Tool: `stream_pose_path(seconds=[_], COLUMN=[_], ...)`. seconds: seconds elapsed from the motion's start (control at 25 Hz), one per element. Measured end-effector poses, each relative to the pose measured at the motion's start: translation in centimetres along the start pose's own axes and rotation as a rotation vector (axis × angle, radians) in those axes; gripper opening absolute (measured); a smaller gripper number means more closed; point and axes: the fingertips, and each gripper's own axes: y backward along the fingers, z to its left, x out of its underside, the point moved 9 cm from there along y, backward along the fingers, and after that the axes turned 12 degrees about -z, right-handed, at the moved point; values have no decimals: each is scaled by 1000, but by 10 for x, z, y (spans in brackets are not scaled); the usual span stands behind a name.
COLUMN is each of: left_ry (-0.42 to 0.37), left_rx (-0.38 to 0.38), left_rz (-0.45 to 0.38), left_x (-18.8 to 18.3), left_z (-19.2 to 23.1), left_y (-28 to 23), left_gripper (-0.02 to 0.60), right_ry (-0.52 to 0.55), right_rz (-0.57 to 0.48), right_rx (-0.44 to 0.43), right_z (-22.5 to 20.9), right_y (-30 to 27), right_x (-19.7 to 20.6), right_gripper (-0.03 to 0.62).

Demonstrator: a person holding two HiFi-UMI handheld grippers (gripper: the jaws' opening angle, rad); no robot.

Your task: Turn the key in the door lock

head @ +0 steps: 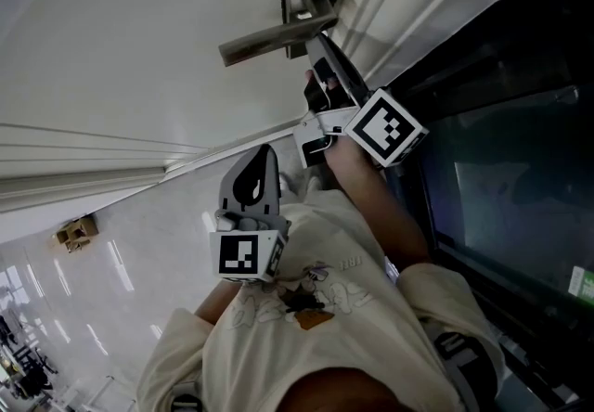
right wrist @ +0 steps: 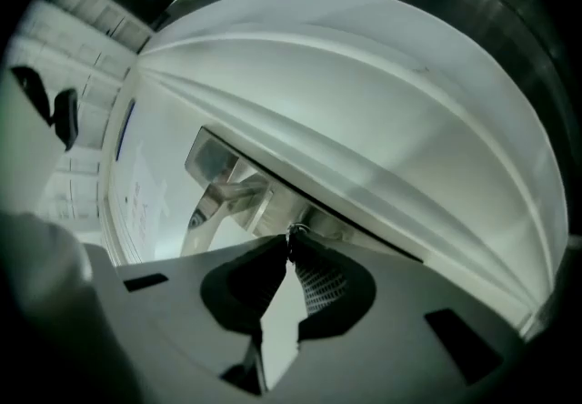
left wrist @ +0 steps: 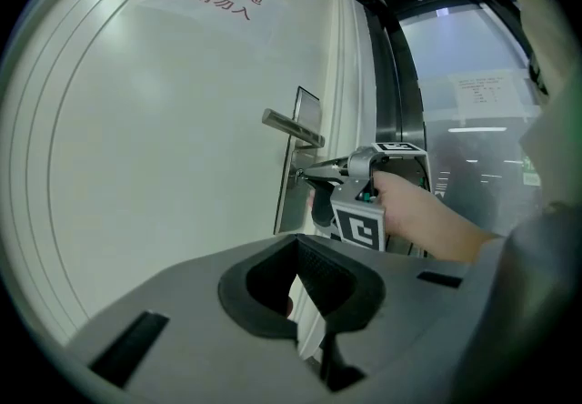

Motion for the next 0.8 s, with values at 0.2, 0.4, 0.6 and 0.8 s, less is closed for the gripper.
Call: stream_pose_path(seconds=[0.2, 0.4, 0.6, 0.8], left_ry=[-7, -13, -16, -20], left_rx=[-4, -17, -42, -63], left_rz=[0, -2, -4, -4], left_x=[1, 0, 1, 4], left_z=[-3, -8, -13, -23], left_y=[2, 6, 10, 11], left_gripper=[6, 6, 6, 6], right_ry=[-186, -206, -141, 69], right_rz=[5, 6, 43, 68], right_rx=[28, 5, -59, -94], right_z=[-11, -11, -6, -5], right_y=[2, 3, 15, 50], right_x=[1, 1, -3, -12], right_gripper=[43, 51, 94, 70])
